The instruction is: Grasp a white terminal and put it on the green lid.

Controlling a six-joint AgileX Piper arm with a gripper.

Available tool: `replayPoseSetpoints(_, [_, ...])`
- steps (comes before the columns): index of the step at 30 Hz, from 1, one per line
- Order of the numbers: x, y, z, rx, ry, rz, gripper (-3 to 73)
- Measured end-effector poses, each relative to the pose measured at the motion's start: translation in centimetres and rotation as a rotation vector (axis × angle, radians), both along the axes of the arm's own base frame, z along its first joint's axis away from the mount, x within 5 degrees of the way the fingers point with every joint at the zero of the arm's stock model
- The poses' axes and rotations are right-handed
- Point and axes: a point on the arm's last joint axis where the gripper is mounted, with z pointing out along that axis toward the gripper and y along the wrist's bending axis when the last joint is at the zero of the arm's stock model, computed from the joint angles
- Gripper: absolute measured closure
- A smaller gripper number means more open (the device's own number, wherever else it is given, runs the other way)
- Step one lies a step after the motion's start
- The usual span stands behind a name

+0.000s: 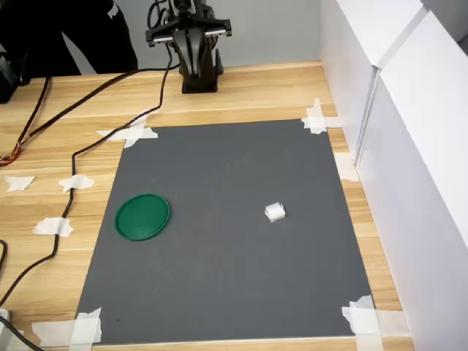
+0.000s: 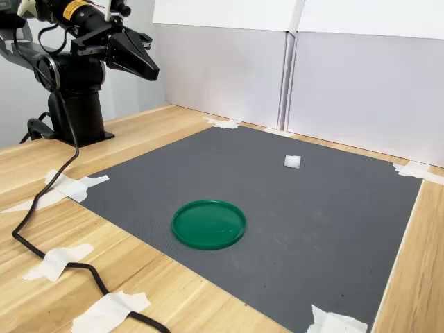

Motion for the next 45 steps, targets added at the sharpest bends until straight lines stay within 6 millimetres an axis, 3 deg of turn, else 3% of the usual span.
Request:
replayPoseSetpoints(37, [0.2,0.0,0.0,0.0,0.024,0.001,71.1])
replayPoseSetpoints(45, [1.6,0.3,2.5,-0.082,0.19,0.068,71.1])
